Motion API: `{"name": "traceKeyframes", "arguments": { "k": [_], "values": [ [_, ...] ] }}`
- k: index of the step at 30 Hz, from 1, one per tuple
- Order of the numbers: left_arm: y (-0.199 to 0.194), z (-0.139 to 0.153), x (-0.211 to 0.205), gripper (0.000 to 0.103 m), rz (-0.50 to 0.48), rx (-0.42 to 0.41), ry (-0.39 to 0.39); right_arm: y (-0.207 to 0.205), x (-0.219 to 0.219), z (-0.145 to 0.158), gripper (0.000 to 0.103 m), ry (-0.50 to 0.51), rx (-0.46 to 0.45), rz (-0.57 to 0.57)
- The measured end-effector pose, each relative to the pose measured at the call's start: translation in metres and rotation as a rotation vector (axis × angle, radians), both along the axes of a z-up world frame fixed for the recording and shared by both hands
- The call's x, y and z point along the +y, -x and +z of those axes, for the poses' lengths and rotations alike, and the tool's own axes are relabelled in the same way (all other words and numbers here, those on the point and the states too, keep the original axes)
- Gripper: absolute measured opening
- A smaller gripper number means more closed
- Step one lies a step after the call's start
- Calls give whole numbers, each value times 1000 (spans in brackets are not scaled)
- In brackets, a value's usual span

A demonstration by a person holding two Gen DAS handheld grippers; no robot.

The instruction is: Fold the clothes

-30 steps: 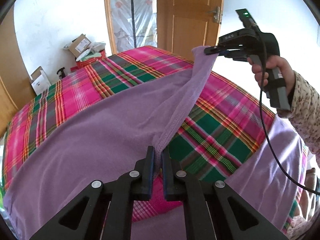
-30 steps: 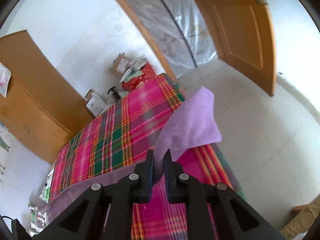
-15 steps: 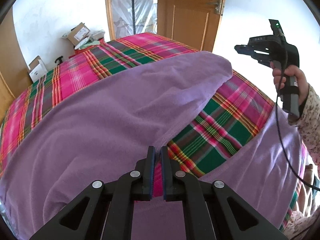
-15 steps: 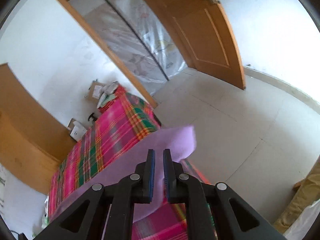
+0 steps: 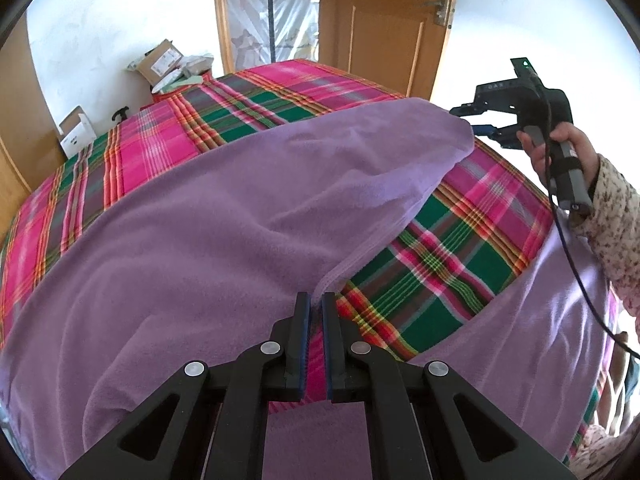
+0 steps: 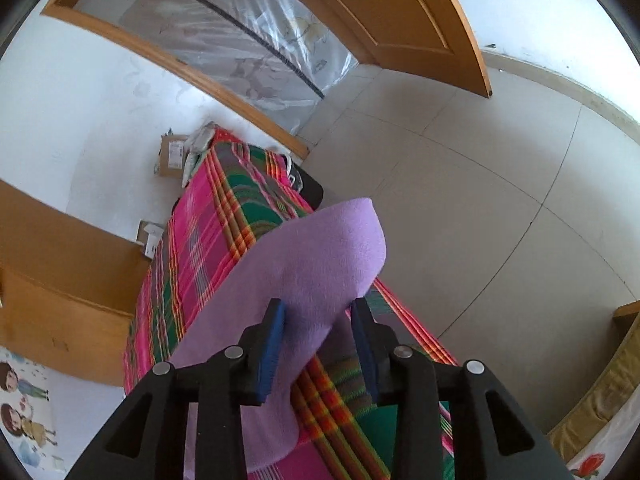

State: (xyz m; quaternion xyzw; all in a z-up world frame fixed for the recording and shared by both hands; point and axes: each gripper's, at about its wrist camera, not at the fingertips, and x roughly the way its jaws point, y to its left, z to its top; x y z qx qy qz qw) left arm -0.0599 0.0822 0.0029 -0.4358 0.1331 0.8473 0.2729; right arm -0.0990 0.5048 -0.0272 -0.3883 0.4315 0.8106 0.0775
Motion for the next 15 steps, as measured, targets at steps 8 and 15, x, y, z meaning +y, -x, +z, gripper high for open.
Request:
{"name": "traceKeyframes", "arguments": {
  "k": [8, 15],
  "values": [
    [3, 5, -1, 4, -5, 12, -3, -4, -16, 45, 3, -237, 5, 15],
    [-1, 21, -9, 4, 4, 29, -54, -8, -33, 86, 3, -417, -85, 16]
  ]
}}
